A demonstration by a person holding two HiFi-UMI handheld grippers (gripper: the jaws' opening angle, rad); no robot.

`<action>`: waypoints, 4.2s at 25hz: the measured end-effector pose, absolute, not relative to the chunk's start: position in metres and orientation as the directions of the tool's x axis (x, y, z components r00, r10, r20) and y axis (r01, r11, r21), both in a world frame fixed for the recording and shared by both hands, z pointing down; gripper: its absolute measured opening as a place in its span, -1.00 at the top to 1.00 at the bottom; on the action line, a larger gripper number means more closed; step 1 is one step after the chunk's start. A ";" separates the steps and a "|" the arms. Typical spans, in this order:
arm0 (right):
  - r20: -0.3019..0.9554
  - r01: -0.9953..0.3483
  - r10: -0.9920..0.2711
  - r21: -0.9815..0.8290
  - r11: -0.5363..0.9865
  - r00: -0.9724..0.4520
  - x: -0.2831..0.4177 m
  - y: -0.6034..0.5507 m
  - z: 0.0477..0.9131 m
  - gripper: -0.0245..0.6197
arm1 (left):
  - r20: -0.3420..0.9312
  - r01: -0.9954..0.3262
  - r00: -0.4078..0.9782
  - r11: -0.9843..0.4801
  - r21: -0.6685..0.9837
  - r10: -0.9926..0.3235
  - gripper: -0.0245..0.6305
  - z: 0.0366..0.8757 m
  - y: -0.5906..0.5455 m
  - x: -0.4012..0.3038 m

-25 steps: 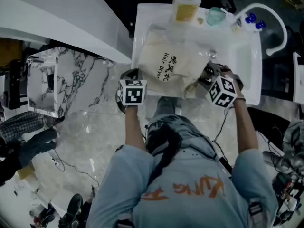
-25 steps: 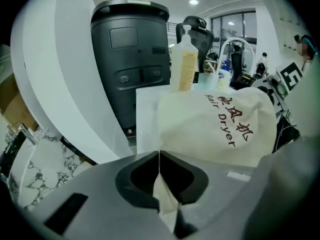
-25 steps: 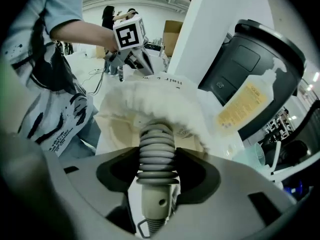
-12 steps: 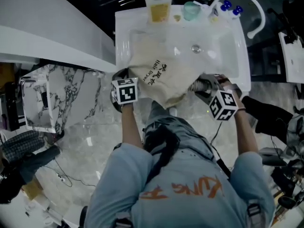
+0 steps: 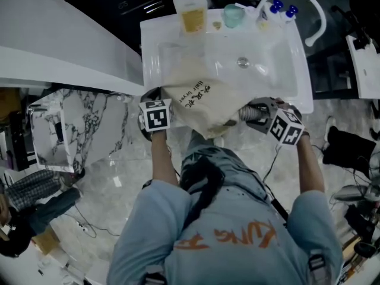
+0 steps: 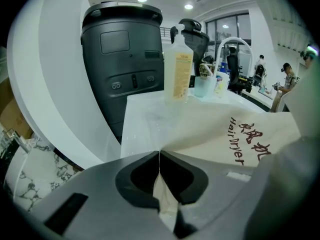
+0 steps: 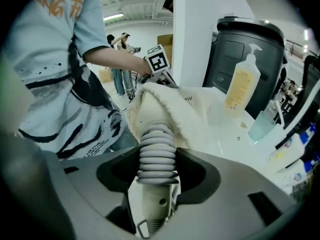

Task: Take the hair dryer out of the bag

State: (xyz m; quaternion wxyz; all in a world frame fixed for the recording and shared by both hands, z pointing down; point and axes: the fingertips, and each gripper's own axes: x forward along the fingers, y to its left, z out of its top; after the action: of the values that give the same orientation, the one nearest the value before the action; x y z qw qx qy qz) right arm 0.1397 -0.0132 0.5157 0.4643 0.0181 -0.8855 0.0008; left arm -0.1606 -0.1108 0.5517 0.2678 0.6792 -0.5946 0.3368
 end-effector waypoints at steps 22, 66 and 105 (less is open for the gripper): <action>0.922 0.180 -0.042 0.120 0.976 -0.386 0.136 -0.088 0.560 0.22 | 0.769 -0.985 0.021 -0.147 -0.095 -0.639 0.91 0.559 -0.175 -0.191; 0.744 -0.519 -0.541 0.306 0.798 -0.393 0.168 -0.139 0.557 0.44 | 0.590 -0.976 0.115 -0.202 -0.083 -0.799 0.91 0.462 -0.158 -0.164; 0.084 -0.882 -0.879 0.011 0.471 -0.469 0.172 -0.128 0.306 0.94 | 0.112 -0.966 0.255 -0.247 0.081 -0.961 0.92 0.296 -0.120 -0.072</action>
State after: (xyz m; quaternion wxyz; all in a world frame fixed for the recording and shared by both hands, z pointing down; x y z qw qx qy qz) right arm 0.1721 -0.1276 0.3057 0.0390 0.5138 -0.8569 0.0170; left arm -0.0717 -0.1205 0.2955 0.0662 0.7892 -0.6102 0.0195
